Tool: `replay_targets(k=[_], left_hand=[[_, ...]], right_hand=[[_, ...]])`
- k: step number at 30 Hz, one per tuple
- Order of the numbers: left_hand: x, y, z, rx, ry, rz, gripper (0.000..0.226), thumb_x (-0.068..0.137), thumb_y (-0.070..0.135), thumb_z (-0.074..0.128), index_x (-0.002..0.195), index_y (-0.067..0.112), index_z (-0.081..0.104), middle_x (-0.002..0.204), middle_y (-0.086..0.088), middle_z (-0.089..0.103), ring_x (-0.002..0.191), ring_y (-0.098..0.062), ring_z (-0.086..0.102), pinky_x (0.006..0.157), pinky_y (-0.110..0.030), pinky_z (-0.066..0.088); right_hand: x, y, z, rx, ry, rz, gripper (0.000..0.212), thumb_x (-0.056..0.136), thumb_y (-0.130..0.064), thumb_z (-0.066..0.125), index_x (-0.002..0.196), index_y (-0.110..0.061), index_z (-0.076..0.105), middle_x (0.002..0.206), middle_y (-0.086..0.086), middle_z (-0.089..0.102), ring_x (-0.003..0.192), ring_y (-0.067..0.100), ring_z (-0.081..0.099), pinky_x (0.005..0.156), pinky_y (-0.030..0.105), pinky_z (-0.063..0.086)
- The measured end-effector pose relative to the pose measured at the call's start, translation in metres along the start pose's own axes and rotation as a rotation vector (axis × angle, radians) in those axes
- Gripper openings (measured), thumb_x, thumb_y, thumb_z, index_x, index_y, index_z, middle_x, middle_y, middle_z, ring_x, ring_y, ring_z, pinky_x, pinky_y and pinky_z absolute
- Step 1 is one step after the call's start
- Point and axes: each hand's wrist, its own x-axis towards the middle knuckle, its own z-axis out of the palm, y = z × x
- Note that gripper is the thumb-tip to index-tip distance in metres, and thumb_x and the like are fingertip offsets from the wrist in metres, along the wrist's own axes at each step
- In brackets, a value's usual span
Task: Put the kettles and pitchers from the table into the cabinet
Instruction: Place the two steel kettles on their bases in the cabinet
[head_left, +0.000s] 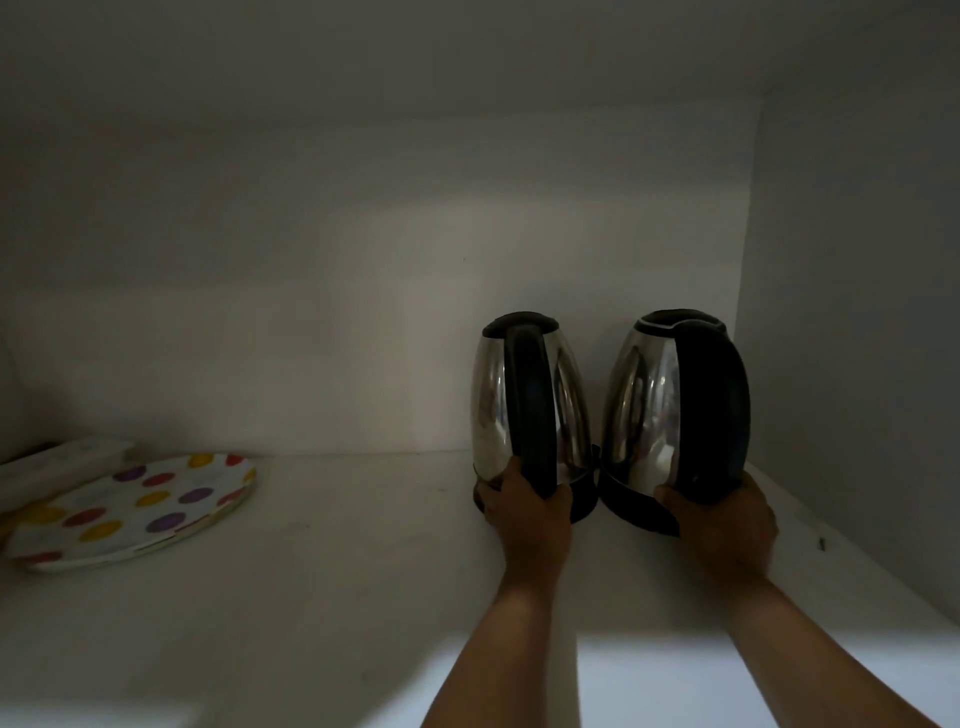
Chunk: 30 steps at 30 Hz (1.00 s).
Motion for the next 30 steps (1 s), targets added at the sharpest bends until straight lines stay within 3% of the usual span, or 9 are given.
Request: replay_targets(k=[4,9,11,14,17,19,23,27,30], left_hand=[[-0.003,0.009,-0.001,-0.005,-0.023,0.003,0.051,0.074,0.020,0.072,0.124,0.014,0.063,0.117,-0.015,0.055,0.110,-0.030,0.058,0.098,-0.047,0.052],[0.008,-0.012,0.005,0.012,0.005,-0.050,0.064,0.058,0.041,0.062,0.116,0.014,0.064,0.107,-0.016,0.063,0.104,-0.035,0.062,0.091,-0.053,0.055],[0.007,-0.009,0.001,0.080,-0.040,-0.059,0.061,0.060,0.034,0.064,0.118,0.017,0.061,0.112,-0.013,0.063,0.111,-0.033,0.060,0.094,-0.050,0.053],[-0.013,0.018,-0.015,0.169,-0.110,-0.081,0.044,0.078,0.004,0.064,0.117,0.016,0.047,0.117,-0.012,0.058,0.111,-0.029,0.058,0.090,-0.033,0.050],[-0.023,0.019,-0.023,0.250,-0.126,-0.159,0.031,0.088,0.004,0.060,0.107,0.010,0.036,0.107,-0.015,0.059,0.107,-0.034,0.062,0.076,-0.029,0.045],[-0.031,0.020,-0.028,0.314,-0.167,-0.187,0.036,0.088,0.006,0.058,0.118,0.005,0.038,0.117,-0.020,0.060,0.110,-0.036,0.061,0.078,-0.031,0.047],[-0.065,0.036,-0.038,0.420,-0.249,-0.213,0.063,0.092,0.012,0.057,0.148,0.015,0.028,0.140,-0.014,0.050,0.121,-0.031,0.055,0.082,-0.024,0.043],[-0.110,0.061,-0.054,0.549,-0.222,-0.080,0.065,0.094,0.016,0.056,0.151,0.009,0.026,0.141,-0.018,0.052,0.123,-0.034,0.055,0.093,-0.030,0.046],[-0.143,0.080,-0.073,0.602,-0.136,0.031,0.058,0.097,0.019,0.054,0.148,0.006,0.031,0.144,-0.018,0.048,0.131,-0.032,0.048,0.105,-0.031,0.039]], right_hand=[[0.009,-0.001,0.006,-0.012,-0.009,0.016,0.062,0.069,-0.023,0.087,0.122,-0.007,0.059,0.119,0.025,0.060,0.108,0.043,0.059,0.088,0.046,0.050],[0.016,0.001,0.002,-0.020,-0.062,0.008,0.065,0.073,-0.021,0.085,0.129,-0.006,0.056,0.126,0.028,0.057,0.114,0.044,0.057,0.090,0.045,0.048],[0.017,-0.002,-0.005,-0.035,-0.101,0.022,0.067,0.075,-0.016,0.083,0.133,-0.002,0.052,0.129,0.029,0.056,0.120,0.045,0.054,0.092,0.045,0.047],[0.021,-0.001,-0.014,-0.016,-0.207,0.105,0.084,0.076,-0.011,0.082,0.141,0.005,0.031,0.140,0.032,0.045,0.128,0.046,0.045,0.098,0.048,0.044],[0.022,0.005,-0.026,0.019,-0.270,0.162,0.098,0.079,-0.009,0.080,0.148,0.005,0.013,0.149,0.030,0.036,0.135,0.045,0.037,0.107,0.050,0.039],[0.016,0.006,-0.034,0.045,-0.284,0.177,0.100,0.082,-0.010,0.077,0.152,0.002,0.007,0.154,0.027,0.030,0.138,0.043,0.035,0.109,0.047,0.037],[-0.010,-0.003,-0.051,-0.016,-0.318,0.164,0.103,0.088,-0.006,0.070,0.156,-0.004,-0.008,0.159,0.027,0.017,0.141,0.041,0.033,0.111,0.042,0.036],[-0.056,-0.016,-0.076,-0.198,-0.409,0.034,0.090,0.092,-0.010,0.062,0.157,-0.010,0.000,0.154,0.026,0.020,0.128,0.045,0.044,0.103,0.040,0.043],[-0.092,-0.021,-0.091,-0.383,-0.389,-0.156,0.054,0.092,-0.015,0.060,0.140,-0.007,0.036,0.137,0.024,0.038,0.112,0.046,0.054,0.092,0.043,0.050]])
